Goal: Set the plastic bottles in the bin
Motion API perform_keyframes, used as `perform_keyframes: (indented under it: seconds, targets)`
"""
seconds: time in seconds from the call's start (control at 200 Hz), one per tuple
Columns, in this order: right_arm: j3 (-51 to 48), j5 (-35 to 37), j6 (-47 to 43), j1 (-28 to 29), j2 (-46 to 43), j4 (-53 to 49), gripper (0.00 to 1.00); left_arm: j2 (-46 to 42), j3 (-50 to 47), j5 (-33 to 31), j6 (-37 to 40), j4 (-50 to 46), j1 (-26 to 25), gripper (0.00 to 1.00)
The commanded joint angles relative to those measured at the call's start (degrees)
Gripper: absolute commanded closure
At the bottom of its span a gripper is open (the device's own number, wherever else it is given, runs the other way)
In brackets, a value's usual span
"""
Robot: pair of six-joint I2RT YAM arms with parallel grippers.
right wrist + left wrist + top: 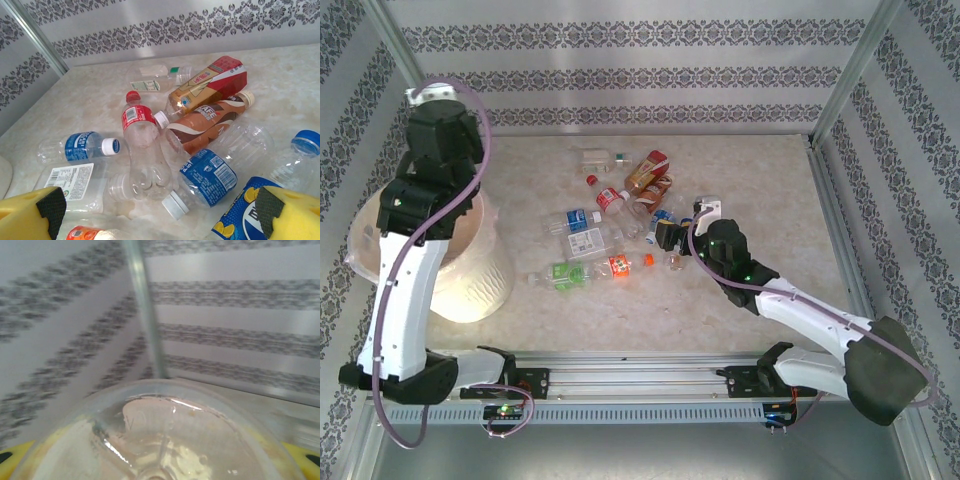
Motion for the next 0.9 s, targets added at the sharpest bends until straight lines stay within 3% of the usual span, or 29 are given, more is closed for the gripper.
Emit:
perform_keyframes:
  seconds: [0.0, 0.42, 0.715, 0.799, 0.894]
  targets:
    - [2.16, -1.14, 0.82, -0.93, 0.98, 0.00, 0.02, -2.80, -1.73, -6.41, 2.96, -2.21, 6.56, 0.48]
    - [4.23, -2.67, 0.75, -1.32, 3.63, -1.41, 0.02, -1.95, -11.65, -2.05, -6.98, -15.12, 24.20, 0.48]
    - [5.02, -3.73, 0.98, -1.72, 4.29, -1.52, 0.02, -0.34, -17.43, 1.83, -7.53, -12.77, 32.81, 0.47]
    - [4.85, -3.82, 1.34, -1.76, 4.31, -1.69, 0.02, 0.41, -17.77, 0.34, -8.85, -13.97, 32.89, 0.41]
    - [4.51, -3.66, 1.78, -1.76, 3.88, -1.87, 0.02, 0.86, -18.89, -3.13, -9.98, -14.38, 32.89, 0.25]
